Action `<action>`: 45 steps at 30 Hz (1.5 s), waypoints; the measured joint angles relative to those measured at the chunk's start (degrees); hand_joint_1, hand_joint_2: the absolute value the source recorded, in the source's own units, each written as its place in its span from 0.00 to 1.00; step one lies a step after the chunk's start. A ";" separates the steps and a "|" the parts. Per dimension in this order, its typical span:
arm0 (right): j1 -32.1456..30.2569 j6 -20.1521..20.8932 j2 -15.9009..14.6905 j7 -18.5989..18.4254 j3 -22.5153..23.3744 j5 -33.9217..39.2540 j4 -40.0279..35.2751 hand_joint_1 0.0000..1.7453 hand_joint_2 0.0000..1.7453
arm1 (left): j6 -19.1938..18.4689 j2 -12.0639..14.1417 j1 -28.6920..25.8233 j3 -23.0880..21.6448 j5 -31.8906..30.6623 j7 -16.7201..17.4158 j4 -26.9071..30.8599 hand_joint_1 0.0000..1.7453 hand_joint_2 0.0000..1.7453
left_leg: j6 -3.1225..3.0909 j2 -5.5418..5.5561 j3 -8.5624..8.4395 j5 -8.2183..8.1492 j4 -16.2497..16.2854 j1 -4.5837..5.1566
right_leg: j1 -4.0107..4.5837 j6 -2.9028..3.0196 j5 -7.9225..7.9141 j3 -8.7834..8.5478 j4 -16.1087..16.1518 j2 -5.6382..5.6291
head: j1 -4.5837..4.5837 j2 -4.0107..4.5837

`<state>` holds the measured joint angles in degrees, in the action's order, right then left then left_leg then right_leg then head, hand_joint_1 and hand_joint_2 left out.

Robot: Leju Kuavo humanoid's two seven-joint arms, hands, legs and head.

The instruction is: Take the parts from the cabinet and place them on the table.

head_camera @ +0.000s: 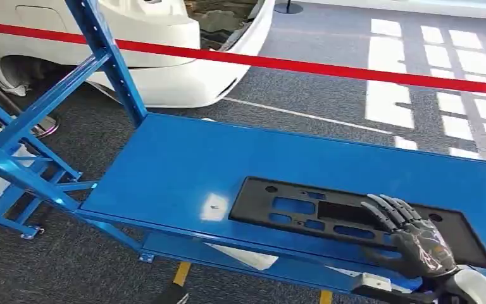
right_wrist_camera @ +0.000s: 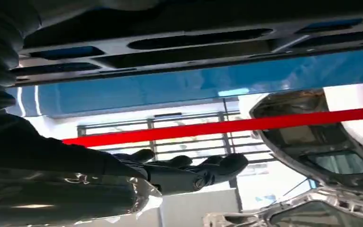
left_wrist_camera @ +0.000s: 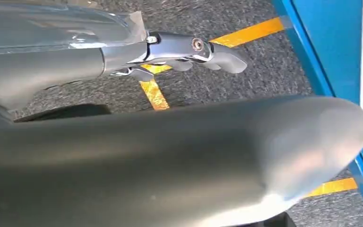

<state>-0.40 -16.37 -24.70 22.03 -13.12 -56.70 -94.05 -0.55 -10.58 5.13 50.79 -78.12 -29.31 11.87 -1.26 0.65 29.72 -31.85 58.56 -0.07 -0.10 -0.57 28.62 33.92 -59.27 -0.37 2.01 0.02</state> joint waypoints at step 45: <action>16.53 17.31 -8.00 -7.35 -17.29 4.15 6.56 0.00 1.00 | 0.22 0.02 0.22 -1.55 0.04 0.59 0.00 0.00 0.00 | 0.00 -0.01 0.03 0.00 0.01 0.00 | 0.00 0.00 -0.02 0.02 -0.01 0.04 | 0.00 0.00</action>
<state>16.13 0.94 -32.70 14.68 -30.40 -52.55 -87.49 -0.33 -10.56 5.35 49.24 -78.07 -28.72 11.87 -1.26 0.64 29.74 -31.85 58.57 -0.07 -0.10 -0.57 28.60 33.94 -59.28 -0.33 2.01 0.02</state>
